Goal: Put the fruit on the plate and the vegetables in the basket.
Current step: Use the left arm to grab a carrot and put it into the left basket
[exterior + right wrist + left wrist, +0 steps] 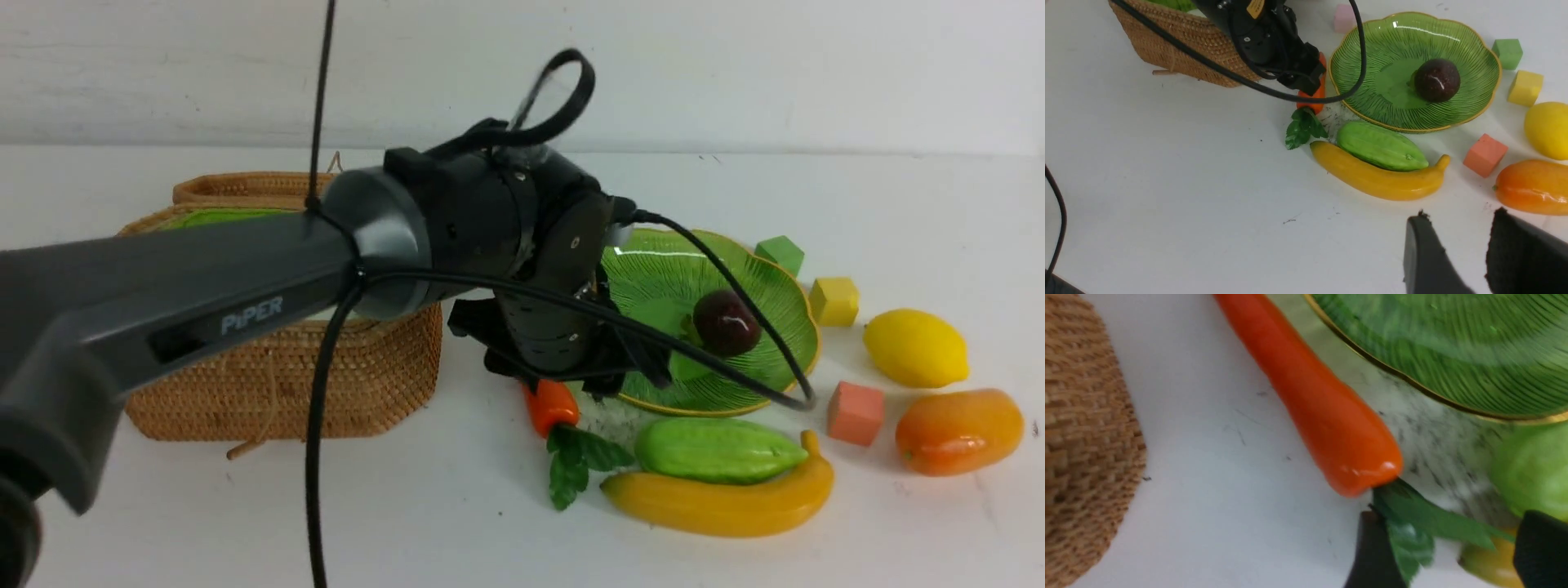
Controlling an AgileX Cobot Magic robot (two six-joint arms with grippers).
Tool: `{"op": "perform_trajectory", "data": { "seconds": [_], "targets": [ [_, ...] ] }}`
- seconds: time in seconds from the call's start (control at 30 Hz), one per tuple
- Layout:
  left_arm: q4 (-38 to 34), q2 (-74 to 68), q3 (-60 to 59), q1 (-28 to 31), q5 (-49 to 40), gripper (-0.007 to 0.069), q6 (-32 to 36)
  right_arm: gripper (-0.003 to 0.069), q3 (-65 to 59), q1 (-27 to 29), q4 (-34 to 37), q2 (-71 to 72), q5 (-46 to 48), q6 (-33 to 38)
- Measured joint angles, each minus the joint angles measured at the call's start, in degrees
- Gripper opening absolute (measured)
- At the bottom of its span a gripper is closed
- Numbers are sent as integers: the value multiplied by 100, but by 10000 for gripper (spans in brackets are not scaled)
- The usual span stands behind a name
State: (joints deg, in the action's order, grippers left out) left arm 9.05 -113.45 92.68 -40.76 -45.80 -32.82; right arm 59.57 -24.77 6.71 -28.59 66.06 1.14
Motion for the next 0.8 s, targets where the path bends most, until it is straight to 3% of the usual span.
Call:
{"op": "perform_trajectory", "data": {
  "seconds": [0.1,0.2,0.47,0.8],
  "targets": [
    [193,-189,0,74,273,564,-150,238,0,0,0,0,0,12],
    [314,-342,0,91,403,592,-183,238,0,0,0,0,0,17],
    [524,-479,0,91,476,537,-194,238,0,0,0,0,0,17],
    [757,-797,0,91,575,531,-316,238,0,0,0,0,5,17]
  ]
}}
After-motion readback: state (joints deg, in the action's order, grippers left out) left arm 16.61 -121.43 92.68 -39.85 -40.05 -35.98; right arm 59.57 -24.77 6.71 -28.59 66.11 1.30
